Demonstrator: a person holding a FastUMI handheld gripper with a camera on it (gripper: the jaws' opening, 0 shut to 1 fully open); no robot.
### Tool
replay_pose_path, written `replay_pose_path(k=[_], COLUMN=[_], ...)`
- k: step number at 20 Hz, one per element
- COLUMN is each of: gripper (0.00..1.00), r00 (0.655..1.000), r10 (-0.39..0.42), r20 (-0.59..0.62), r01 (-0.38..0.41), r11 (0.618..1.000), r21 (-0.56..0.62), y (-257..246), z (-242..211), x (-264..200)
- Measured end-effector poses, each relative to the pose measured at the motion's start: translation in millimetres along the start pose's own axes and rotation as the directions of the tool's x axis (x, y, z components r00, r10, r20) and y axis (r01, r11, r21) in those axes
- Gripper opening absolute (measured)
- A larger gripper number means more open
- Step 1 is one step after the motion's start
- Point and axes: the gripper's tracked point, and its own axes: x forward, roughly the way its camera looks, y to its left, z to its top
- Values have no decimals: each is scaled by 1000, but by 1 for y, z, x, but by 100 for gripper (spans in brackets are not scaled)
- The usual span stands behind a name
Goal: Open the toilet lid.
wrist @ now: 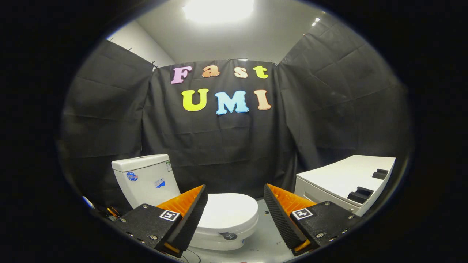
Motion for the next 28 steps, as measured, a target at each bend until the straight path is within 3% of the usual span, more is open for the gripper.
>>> replay_pose_path(k=[7, 19, 22, 28], gripper=[95, 95, 96, 95], r00=[999, 972, 960, 919], r10=[11, -29, -18, 16], r20=[-45, -231, -281, -395], r01=[-8, 92, 119, 209], r11=[998, 959, 931, 828], r21=[56, 267, 345, 520], y=[2, -12, -12, -17], z=[-22, -91, -111, -158], x=[18, 55, 62, 65])
